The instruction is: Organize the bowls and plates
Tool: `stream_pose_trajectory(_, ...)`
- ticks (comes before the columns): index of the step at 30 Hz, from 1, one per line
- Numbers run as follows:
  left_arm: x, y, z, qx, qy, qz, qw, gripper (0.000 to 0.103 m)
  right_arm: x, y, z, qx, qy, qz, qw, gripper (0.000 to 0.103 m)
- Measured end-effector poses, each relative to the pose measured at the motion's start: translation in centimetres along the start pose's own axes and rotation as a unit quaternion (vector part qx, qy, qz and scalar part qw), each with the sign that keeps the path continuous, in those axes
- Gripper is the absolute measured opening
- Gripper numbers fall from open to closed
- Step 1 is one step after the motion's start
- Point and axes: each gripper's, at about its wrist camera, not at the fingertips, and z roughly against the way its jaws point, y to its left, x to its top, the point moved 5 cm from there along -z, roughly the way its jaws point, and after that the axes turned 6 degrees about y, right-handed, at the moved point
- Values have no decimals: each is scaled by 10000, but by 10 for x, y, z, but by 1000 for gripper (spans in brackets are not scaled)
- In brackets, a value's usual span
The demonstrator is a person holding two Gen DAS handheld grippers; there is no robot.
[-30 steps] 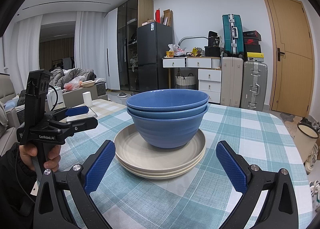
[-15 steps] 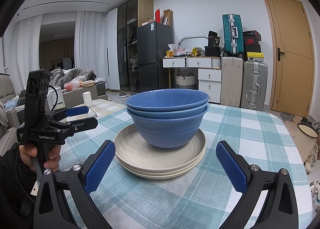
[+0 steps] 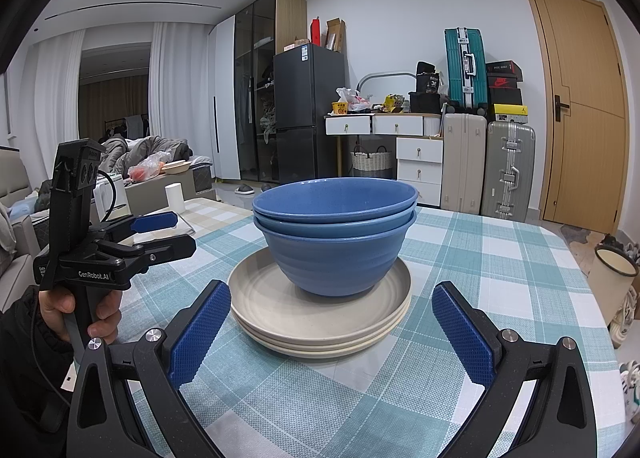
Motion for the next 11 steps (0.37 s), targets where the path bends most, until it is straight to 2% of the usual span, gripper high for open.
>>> stream_pose_trajectory(11, 1, -5, -1, -15, -24, -62, 10000, 102, 0, 0, 0, 0, 3, -2, 10000, 103)
